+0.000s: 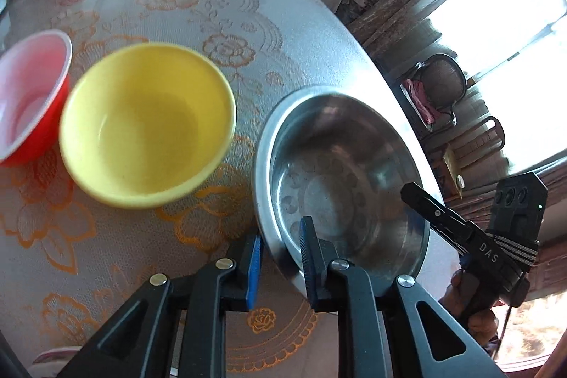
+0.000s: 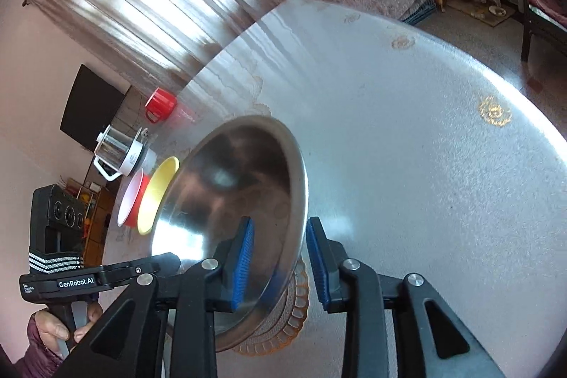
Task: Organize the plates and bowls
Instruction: 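Lift the steel bowl with both grippers and set it beside the plate stack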
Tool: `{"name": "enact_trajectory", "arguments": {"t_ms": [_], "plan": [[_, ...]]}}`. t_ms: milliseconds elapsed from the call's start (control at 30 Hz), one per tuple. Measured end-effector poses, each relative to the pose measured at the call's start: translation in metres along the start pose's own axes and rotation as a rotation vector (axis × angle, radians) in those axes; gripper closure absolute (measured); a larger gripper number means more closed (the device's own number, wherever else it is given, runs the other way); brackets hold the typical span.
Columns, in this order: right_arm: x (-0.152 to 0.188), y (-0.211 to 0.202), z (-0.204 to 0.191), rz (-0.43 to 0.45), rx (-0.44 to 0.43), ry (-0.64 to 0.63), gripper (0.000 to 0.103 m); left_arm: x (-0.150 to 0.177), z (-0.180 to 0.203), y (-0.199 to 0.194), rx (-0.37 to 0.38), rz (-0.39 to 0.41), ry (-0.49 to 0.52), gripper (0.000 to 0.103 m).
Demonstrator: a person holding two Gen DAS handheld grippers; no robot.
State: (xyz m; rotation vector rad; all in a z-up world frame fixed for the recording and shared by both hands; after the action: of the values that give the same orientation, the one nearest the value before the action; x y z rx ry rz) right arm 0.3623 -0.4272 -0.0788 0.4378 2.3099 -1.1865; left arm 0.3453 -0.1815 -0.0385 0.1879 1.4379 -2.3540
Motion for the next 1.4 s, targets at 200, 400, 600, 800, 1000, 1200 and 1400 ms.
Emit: {"name": "enact_trajectory", "arguments": {"t_ms": [200,400,600,800,1000,1200,1400], "plan": [[0.003,-0.011,-0.015,0.054,0.196,-0.107,0.091,0.005,-0.004,-0.005,-0.021,0.078,0.046,0.088],[0.02,-0.024,-0.018,0.079,0.182,-0.086,0.091,0.032,0.0,-0.013,-0.013,0.089,0.046,0.087],[0.046,-0.052,-0.032,0.035,0.131,-0.087,0.091,0.064,0.001,-0.039,0.017,0.098,0.075,0.087],[0.067,-0.069,-0.042,0.027,0.086,-0.108,0.091,0.095,-0.008,-0.045,0.048,0.062,0.088,0.085],[0.087,-0.075,-0.039,-0.016,0.092,-0.13,0.09,0.115,-0.007,-0.049,0.064,0.044,0.11,0.084],[0.096,-0.08,-0.031,-0.019,0.09,-0.131,0.089,0.124,-0.001,-0.048,0.066,0.06,0.142,0.083],[0.095,-0.093,-0.039,0.003,0.1,-0.169,0.075,0.124,-0.003,-0.056,0.094,0.097,0.124,0.077]]}}
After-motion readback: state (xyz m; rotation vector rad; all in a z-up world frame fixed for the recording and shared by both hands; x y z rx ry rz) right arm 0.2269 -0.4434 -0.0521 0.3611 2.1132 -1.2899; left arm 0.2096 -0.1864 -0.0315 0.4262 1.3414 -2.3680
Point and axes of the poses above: each gripper's, at about its wrist camera, not at the fingertips, and y roughly the way its jaws point, z to its right, x to its underside, the point moved 3 cm from there along y, roughly the way its jaws point, and after that the axes turned 8 degrees about -y, right-handed, at the moved point
